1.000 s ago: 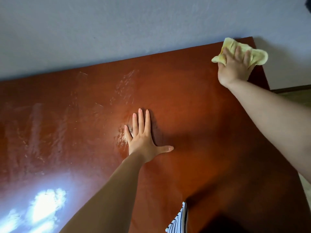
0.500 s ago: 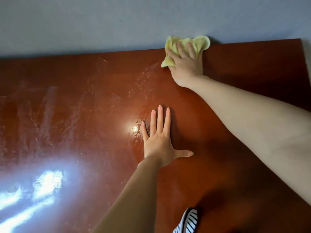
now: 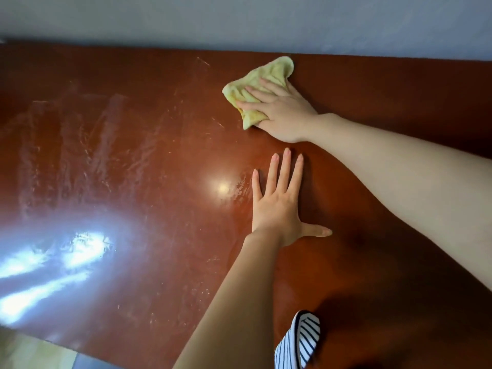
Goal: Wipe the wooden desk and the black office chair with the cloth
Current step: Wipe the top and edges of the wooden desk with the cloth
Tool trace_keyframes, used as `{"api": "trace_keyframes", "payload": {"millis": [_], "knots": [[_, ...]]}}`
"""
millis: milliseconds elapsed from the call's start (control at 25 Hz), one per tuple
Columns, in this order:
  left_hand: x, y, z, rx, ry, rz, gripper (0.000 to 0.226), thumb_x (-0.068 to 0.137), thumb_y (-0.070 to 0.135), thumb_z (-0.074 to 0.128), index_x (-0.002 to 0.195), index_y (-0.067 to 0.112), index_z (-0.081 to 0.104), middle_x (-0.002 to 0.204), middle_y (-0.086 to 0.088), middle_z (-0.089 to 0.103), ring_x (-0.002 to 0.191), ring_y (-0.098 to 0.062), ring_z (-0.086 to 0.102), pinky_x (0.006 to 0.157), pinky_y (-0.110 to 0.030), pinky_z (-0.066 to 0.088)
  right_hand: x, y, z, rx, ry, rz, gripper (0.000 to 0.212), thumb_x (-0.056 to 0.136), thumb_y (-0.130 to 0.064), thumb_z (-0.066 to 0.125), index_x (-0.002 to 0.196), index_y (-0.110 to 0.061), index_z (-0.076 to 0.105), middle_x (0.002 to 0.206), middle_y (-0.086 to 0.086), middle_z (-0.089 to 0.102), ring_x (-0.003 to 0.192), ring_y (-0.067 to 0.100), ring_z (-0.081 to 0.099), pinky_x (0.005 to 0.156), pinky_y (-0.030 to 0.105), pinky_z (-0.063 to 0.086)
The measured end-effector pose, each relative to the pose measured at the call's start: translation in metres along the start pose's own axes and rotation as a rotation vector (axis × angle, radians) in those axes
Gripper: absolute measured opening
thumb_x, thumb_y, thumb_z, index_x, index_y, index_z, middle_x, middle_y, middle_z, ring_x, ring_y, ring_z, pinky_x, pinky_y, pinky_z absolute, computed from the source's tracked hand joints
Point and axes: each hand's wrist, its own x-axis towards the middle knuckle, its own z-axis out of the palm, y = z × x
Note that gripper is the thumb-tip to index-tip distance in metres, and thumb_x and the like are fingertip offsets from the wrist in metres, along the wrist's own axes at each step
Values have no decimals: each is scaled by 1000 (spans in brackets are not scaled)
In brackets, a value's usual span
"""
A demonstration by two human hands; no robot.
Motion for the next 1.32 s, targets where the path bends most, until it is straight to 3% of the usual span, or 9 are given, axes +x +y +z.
{"api": "trace_keyframes", "payload": {"millis": [200, 320, 520, 680, 840, 960, 1120, 1320], "knots": [[-9, 2, 0, -12, 14, 55, 117, 69, 79, 53, 138, 34, -31, 155, -2, -27, 133, -20, -40, 105, -45, -30, -29, -15, 9, 18, -71, -58, 50, 101, -39, 28, 147, -44, 12, 159, -12, 1, 145, 13, -9, 116, 44, -6], [-42, 3, 12, -99, 106, 52, 99, 81, 71, 47, 145, 34, -18, 157, 2, -20, 137, -19, -36, 104, -39, -32, -47, -25, 14, -9, -110, -79, 52, 100, -38, 28, 148, -44, 8, 159, -12, -2, 145, 13, -11, 117, 45, -5], [-137, -9, 42, -200, 288, -73, 83, 87, 61, 48, 149, 30, 1, 158, 7, -6, 144, -14, -19, 113, -38, -20, -91, -58, 32, -47, -158, -78, 55, 100, -36, 29, 147, -46, 1, 158, -12, -7, 144, 13, -15, 118, 44, -4], [-196, -23, 51, -266, 397, -250, 86, 84, 63, 49, 152, 22, 15, 159, 3, 2, 146, -15, -13, 113, -33, -22, -134, -96, 55, -40, -181, -90, 58, 99, -36, 32, 146, -47, 0, 158, -14, -9, 143, 12, -18, 115, 43, -8], [-250, -46, 65, -298, 430, -401, 91, 80, 68, 45, 151, 19, 15, 158, 2, -3, 145, -13, -17, 111, -30, -22, -170, -143, 79, -30, -180, -64, 57, 99, -39, 32, 146, -48, 2, 158, -15, -9, 143, 11, -19, 115, 41, -8], [-282, -63, 80, -345, 459, -494, 87, 84, 55, 56, 151, 18, 16, 157, 5, -6, 144, -11, -19, 112, -31, -21, -189, -170, 93, -35, -190, -44, 58, 99, -39, 31, 144, -50, -4, 158, -14, -10, 143, 12, -20, 114, 40, -9], [-314, -79, 95, -422, 515, -629, 84, 87, 50, 56, 151, 16, 13, 155, 7, -10, 144, -13, -16, 114, -36, -14, -209, -208, 110, -18, -191, -25, 59, 99, -40, 30, 141, -52, -10, 157, -14, -11, 142, 11, -22, 114, 41, -10], [-335, -86, 101, -505, 446, -623, 96, 86, 52, 58, 151, 13, -1, 154, 2, -20, 144, -13, -19, 112, -32, -15, -236, -253, 130, -55, -145, -8, 60, 98, -42, 29, 142, -48, -11, 158, -12, -9, 142, 14, -22, 115, 43, -8]]}}
